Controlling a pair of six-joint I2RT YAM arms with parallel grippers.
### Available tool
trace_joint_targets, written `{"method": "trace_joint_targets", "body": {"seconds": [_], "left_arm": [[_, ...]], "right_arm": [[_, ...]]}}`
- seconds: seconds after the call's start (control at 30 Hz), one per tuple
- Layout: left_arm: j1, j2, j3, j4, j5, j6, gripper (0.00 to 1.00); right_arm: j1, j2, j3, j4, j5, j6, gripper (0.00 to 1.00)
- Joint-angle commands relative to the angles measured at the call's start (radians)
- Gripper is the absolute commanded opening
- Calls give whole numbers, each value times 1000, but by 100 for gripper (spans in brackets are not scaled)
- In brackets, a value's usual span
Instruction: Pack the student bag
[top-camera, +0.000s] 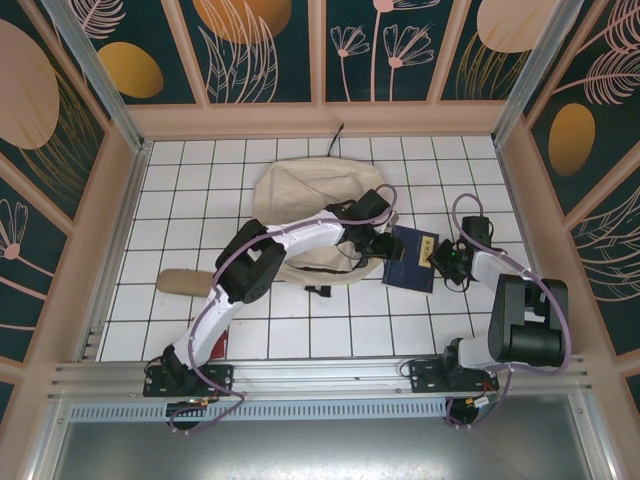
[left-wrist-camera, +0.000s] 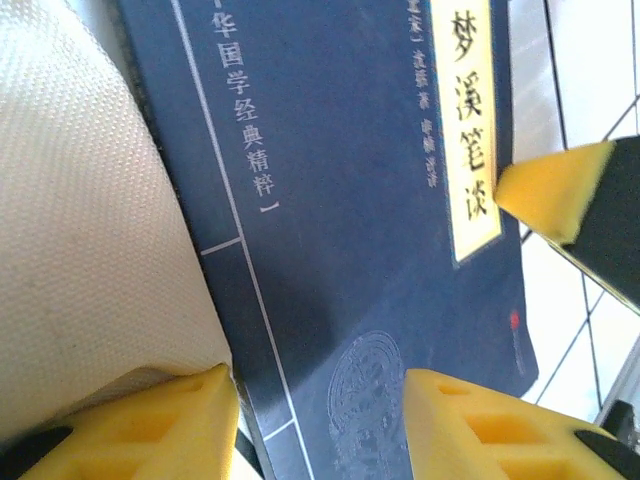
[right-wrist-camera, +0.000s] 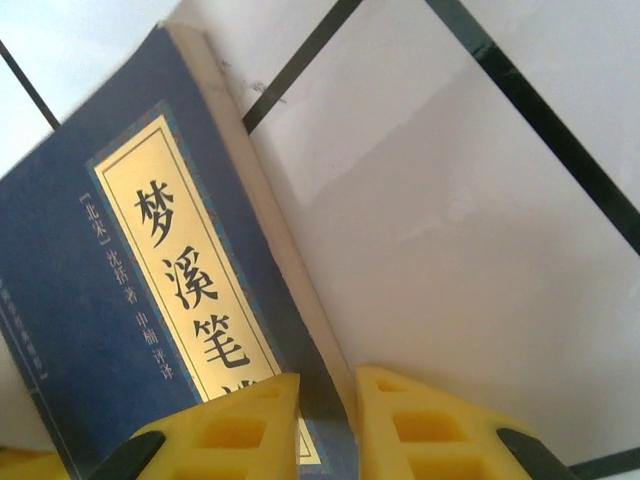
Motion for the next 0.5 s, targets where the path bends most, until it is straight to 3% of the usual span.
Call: {"method": "trace_joint_targets", "body": {"seconds": [0.0,0.47], "left_arm": [[-54,-79,-21,139,185,-37,46],[-42,-147,-50,187,149,-58,46]], "right_arm": [[20,42,-39,-3,-118,16,19],[22,11,-65,67,-254,43,20]]}}
